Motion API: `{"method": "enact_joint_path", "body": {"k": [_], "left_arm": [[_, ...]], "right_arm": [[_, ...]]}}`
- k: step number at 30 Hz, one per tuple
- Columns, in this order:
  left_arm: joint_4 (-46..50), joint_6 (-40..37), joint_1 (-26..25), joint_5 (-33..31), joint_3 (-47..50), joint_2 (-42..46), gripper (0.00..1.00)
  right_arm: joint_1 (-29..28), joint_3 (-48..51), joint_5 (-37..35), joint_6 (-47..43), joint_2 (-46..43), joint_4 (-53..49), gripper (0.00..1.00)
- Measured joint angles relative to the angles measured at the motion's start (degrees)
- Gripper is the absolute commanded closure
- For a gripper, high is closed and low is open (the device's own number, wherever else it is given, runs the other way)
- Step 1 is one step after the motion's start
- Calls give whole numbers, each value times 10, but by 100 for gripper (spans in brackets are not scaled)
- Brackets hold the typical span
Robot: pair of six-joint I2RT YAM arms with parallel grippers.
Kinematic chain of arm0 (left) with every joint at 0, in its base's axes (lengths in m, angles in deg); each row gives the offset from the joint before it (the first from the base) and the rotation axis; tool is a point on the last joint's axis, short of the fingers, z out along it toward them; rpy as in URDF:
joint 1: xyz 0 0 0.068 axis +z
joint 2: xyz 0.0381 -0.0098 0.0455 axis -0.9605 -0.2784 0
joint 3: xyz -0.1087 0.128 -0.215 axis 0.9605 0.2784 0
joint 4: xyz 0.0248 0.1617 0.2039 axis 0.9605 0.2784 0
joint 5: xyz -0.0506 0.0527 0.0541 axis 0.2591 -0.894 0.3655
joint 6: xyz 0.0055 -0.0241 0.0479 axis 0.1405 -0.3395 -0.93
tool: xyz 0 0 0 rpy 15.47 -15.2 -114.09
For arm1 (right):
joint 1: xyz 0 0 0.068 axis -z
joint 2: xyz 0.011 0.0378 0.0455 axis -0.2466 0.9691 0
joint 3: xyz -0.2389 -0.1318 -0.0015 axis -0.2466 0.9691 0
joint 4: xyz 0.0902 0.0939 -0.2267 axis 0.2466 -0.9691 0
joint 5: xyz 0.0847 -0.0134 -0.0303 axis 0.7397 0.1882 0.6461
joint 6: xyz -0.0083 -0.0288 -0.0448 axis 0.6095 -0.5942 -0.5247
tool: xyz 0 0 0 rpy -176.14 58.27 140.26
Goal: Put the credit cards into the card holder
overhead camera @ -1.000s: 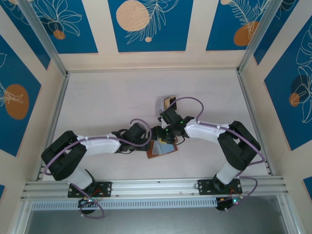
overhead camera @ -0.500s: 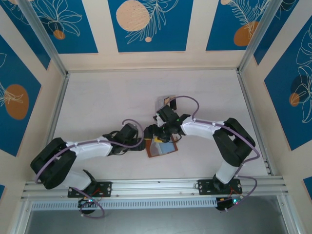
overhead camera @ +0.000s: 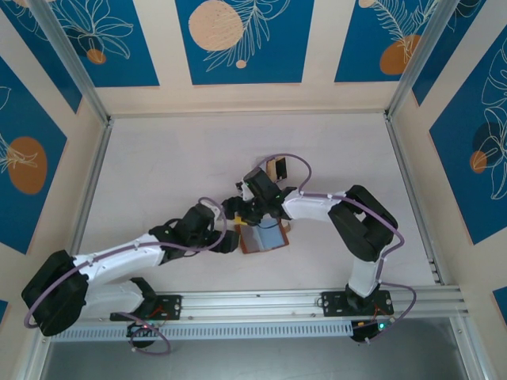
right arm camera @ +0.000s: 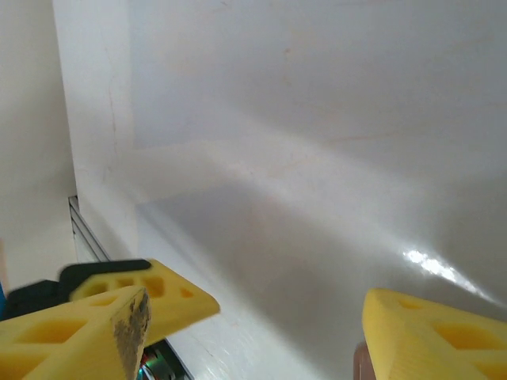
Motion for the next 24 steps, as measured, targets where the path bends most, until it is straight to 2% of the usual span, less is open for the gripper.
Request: {"method": "enact_joint_path", "body": {"k": [13, 20, 24], "left_arm": [[-61, 3, -30, 20, 6, -66, 17], [-77, 17, -50, -9, -19, -110, 22], [-76, 27, -64, -45, -43, -134, 30]], "right_arm": [[21, -9, 12, 16, 34, 5, 28], [22, -9, 13, 18, 46, 3, 28], [25, -10, 13, 20, 46, 2, 28]]}}
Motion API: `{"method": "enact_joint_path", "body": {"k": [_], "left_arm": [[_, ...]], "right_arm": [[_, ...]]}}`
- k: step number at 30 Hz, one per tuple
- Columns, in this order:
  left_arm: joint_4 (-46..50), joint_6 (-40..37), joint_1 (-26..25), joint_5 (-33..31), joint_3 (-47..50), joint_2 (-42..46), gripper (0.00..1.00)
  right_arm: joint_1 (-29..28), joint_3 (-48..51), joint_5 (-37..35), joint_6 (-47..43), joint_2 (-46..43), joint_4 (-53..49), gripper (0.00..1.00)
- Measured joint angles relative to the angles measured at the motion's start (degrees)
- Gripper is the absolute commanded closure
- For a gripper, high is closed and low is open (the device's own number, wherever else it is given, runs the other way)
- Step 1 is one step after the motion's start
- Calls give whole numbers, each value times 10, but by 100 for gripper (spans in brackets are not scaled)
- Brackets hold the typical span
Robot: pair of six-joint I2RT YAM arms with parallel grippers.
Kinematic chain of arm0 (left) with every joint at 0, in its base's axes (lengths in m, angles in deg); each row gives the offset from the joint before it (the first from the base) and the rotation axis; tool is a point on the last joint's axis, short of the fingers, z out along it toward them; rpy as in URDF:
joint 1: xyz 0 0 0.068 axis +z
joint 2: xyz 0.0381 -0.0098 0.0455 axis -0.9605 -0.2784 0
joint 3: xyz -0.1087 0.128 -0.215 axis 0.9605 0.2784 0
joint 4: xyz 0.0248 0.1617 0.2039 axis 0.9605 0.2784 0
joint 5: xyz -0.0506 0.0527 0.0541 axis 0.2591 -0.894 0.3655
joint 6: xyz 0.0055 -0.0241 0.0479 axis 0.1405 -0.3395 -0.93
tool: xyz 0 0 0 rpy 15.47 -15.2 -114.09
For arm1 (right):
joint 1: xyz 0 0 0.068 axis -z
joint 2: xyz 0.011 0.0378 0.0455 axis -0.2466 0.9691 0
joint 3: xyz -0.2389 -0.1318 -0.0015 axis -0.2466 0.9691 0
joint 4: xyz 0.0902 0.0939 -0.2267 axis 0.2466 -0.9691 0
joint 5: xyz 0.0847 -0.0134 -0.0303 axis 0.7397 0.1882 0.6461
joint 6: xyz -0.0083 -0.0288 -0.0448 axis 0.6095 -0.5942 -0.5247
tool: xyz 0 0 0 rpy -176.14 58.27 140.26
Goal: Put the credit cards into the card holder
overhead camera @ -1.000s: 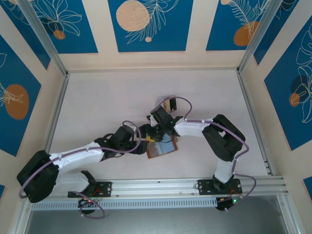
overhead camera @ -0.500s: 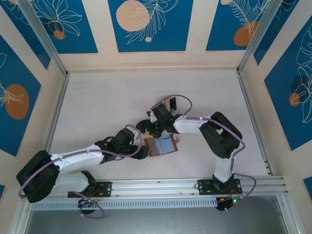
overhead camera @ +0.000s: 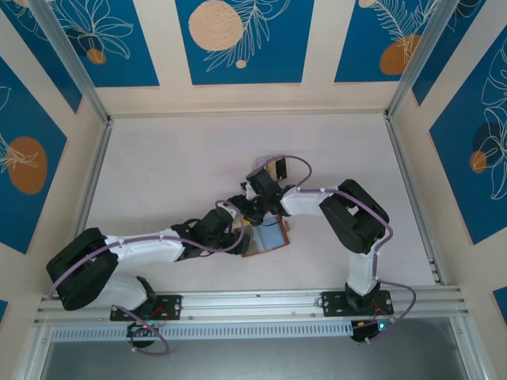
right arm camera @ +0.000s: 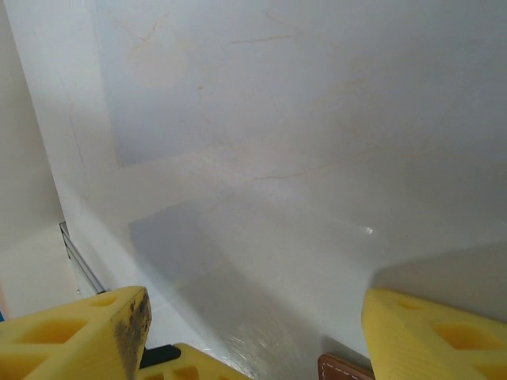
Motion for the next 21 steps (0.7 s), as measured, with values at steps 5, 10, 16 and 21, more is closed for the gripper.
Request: {"method": "enact_joint_path", "body": {"k": [5, 10, 16, 21], "left_arm": [[1, 9, -13, -48, -28, -33, 41], [-2, 19, -27, -92, -47, -58, 45], [-17, 28, -44, -144, -53, -78, 49], [-50, 39, -50, -165, -50, -95, 51]], "right_arm": [[7, 0, 0, 0, 1, -2, 28], [11, 0, 2, 5, 1, -2, 28], [16, 0, 5, 6, 1, -2, 28], [22, -4, 6, 1, 1, -15, 28]]}}
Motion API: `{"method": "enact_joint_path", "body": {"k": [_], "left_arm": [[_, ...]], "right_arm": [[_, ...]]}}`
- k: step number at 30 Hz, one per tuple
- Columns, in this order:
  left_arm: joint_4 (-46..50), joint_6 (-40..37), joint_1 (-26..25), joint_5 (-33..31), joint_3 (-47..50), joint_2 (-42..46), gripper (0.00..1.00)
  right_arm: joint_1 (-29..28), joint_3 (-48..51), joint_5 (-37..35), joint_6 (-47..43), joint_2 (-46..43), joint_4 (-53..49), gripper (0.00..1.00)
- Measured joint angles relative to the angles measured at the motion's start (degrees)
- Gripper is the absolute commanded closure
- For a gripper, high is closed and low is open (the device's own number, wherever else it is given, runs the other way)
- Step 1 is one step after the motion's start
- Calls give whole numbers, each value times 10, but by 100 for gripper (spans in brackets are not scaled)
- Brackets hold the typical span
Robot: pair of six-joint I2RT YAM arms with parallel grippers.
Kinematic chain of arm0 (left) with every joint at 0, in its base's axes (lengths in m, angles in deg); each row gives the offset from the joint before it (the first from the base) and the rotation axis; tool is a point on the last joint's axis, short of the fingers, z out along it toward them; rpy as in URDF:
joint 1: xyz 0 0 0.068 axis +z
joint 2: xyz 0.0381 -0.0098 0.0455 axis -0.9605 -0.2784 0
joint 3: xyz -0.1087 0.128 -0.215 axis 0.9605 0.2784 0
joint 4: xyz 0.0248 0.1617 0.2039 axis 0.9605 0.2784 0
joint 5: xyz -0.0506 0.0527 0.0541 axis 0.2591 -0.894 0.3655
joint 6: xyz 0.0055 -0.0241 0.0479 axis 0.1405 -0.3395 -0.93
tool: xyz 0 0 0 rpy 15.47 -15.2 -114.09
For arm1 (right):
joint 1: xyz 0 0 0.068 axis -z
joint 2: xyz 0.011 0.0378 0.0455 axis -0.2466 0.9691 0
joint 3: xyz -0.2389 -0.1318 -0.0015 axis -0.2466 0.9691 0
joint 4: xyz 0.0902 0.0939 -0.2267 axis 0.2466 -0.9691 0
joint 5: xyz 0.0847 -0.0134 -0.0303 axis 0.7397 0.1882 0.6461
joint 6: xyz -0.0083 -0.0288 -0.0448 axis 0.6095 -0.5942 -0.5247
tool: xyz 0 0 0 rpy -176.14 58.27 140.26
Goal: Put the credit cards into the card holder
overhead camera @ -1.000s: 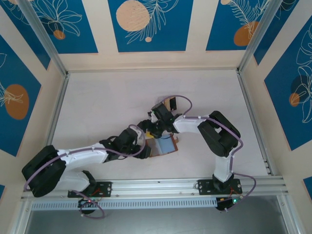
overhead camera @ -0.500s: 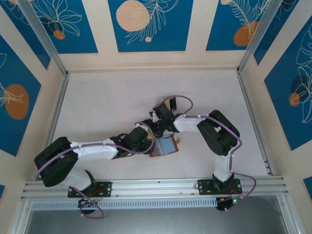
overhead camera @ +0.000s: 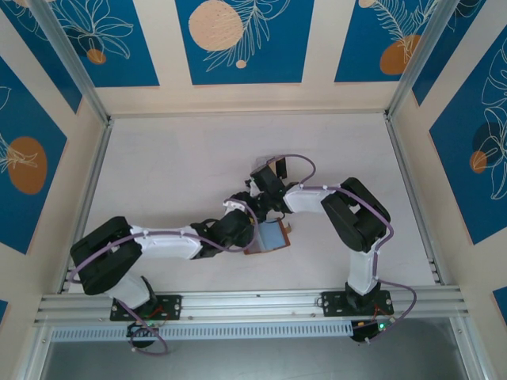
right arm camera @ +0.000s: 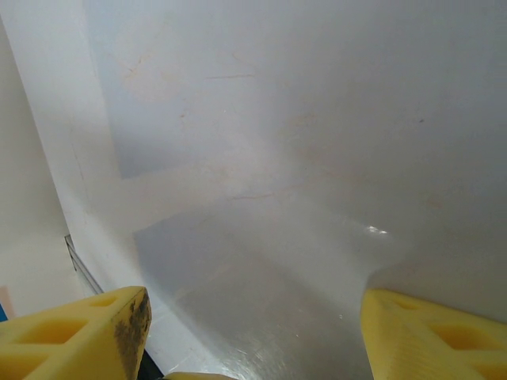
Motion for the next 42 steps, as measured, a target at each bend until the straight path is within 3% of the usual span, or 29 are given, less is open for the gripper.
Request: {"method": "enact_joint_path", "body": {"k": [8, 19, 28, 34, 42], "left_arm": [[-102, 18, -3, 3, 77, 5, 46], [-94, 17, -3, 16, 84, 15, 44], [45, 30, -5, 57, 102, 133, 31], [138, 33, -5, 66, 102, 223, 26], [143, 69, -25, 134, 115, 244, 24]], "right_arm": [[14, -20, 3, -15, 6, -38, 28], [19, -76, 17, -38, 2, -68, 28], [28, -128, -45, -105, -66, -187, 28], [66, -181, -100, -147, -97, -261, 31], [122, -193, -143, -180, -97, -321, 36]]}}
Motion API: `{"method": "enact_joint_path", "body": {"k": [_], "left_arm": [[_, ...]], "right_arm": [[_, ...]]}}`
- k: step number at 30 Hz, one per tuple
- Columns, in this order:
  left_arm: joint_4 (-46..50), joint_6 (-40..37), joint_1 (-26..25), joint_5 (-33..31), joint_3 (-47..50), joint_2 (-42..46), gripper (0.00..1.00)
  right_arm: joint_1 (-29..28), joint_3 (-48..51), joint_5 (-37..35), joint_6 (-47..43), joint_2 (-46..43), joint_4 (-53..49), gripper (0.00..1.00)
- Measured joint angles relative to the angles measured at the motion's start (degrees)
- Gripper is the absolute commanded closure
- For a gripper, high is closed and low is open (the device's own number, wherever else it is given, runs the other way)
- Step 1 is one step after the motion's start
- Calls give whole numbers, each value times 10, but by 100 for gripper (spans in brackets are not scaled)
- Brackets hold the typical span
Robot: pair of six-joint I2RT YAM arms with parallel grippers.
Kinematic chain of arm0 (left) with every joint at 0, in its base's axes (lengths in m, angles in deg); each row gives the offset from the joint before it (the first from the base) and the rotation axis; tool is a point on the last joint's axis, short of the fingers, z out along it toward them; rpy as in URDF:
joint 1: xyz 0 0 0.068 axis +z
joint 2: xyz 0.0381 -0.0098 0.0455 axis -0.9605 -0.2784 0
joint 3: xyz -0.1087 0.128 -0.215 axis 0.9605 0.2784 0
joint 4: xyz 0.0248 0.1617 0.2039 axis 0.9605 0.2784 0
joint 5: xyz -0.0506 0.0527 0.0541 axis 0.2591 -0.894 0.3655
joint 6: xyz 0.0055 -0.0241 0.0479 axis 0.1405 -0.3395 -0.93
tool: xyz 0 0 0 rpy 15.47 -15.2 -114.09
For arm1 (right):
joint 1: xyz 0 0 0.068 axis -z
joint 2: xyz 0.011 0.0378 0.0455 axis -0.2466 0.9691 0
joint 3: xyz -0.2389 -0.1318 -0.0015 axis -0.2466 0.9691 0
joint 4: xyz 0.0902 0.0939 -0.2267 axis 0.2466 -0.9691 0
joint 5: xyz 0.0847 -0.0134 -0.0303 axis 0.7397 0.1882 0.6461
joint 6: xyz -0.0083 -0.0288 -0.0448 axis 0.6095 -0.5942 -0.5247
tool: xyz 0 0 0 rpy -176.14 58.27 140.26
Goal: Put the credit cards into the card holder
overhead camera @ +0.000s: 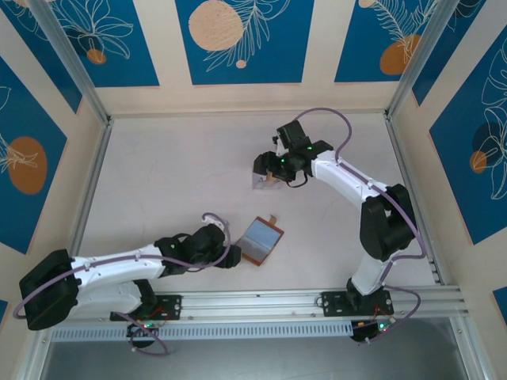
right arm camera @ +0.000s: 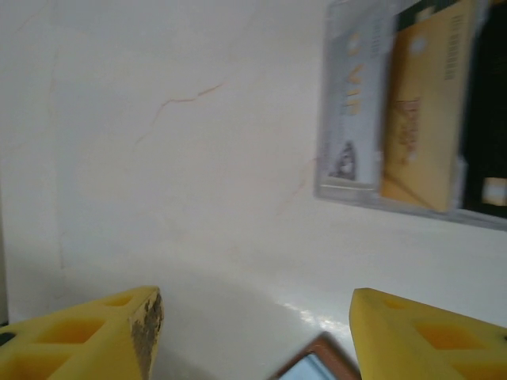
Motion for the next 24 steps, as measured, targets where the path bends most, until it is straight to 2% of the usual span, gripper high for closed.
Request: {"method": "enact_joint_path", "body": {"k": [7, 15, 24], "left_arm": [[-80, 42, -13, 54, 1, -83, 36], [-150, 81, -14, 61, 2, -130, 54], [-118, 68, -4, 45, -26, -145, 62]], "right_arm": [[3, 21, -5, -7, -6, -13, 37], [4, 42, -5, -10, -30, -17, 37], [7, 41, -6, -22, -53, -22, 38]]}}
